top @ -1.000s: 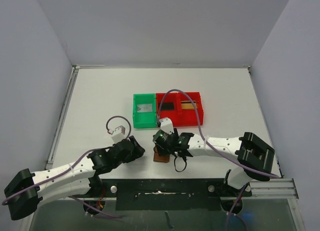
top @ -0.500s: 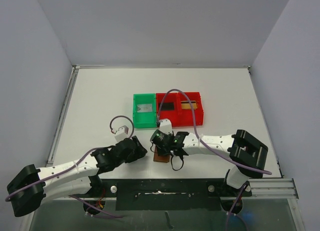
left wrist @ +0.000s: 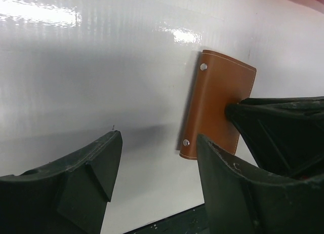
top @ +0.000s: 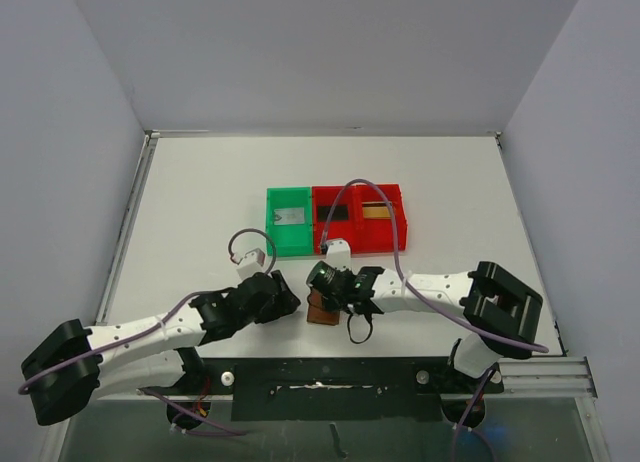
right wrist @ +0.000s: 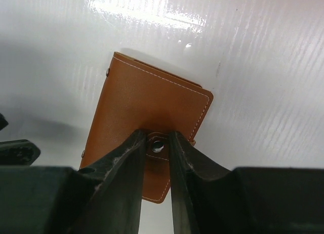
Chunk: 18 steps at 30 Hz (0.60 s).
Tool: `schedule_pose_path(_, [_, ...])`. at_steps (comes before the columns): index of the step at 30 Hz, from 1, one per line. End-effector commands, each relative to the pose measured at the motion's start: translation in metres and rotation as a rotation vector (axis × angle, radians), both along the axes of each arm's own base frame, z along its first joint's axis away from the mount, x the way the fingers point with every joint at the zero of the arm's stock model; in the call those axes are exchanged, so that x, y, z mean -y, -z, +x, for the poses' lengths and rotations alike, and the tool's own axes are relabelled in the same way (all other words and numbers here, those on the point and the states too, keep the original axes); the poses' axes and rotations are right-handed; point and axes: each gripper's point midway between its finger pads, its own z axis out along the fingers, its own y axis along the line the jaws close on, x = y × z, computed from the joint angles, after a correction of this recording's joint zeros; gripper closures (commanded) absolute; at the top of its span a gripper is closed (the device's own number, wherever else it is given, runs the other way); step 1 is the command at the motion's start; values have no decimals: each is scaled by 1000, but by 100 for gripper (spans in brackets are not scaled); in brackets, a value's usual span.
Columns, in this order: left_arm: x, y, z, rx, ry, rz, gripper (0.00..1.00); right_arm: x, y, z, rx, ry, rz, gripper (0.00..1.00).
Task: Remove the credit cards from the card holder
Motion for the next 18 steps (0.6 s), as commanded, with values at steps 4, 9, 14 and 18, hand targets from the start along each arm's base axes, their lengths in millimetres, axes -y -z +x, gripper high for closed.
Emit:
schedule_pose_path(4, [48, -30, 19, 45, 93, -70, 37, -6, 9, -15, -101, -74, 227, 93])
schedule_pose_path(9, [70, -23, 21, 20, 154, -62, 37, -4, 0, -12, -77, -76, 326, 98])
schedule_pose_path(14, [83, -3, 15, -46, 202, -27, 37, 1, -4, -9, -78, -66, 419, 99])
schedule_pose_path(18, [84, 17, 7, -98, 224, 17, 44, 7, -3, -10, -104, -59, 501, 100])
